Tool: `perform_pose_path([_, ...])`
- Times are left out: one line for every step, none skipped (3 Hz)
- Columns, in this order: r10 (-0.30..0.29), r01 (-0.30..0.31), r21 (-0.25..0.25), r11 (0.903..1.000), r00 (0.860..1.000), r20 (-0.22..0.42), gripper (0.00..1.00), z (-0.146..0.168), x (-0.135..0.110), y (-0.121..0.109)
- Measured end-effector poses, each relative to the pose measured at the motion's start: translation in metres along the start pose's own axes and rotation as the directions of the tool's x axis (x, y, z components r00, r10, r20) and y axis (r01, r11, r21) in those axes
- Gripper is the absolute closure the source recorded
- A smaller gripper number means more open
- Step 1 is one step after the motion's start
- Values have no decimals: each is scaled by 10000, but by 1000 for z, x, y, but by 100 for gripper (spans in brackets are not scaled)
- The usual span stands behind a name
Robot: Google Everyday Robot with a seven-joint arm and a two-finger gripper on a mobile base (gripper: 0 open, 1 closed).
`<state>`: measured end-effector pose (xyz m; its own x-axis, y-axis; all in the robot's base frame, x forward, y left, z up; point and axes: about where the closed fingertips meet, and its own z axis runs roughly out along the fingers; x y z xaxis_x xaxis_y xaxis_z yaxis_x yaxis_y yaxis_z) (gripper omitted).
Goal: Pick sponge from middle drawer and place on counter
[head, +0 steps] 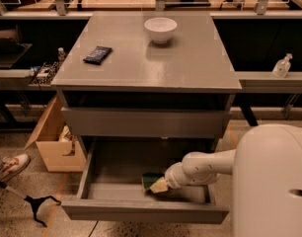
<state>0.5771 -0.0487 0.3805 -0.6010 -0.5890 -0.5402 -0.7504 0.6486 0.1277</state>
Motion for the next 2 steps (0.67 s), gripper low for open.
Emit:
perform_pose_path([-335, 375, -377, 9986, 9943, 1009, 100, -30, -22, 8])
perform_pose_path([-864, 1091, -868, 9902, 9689, 2318, 100, -79, -49, 25])
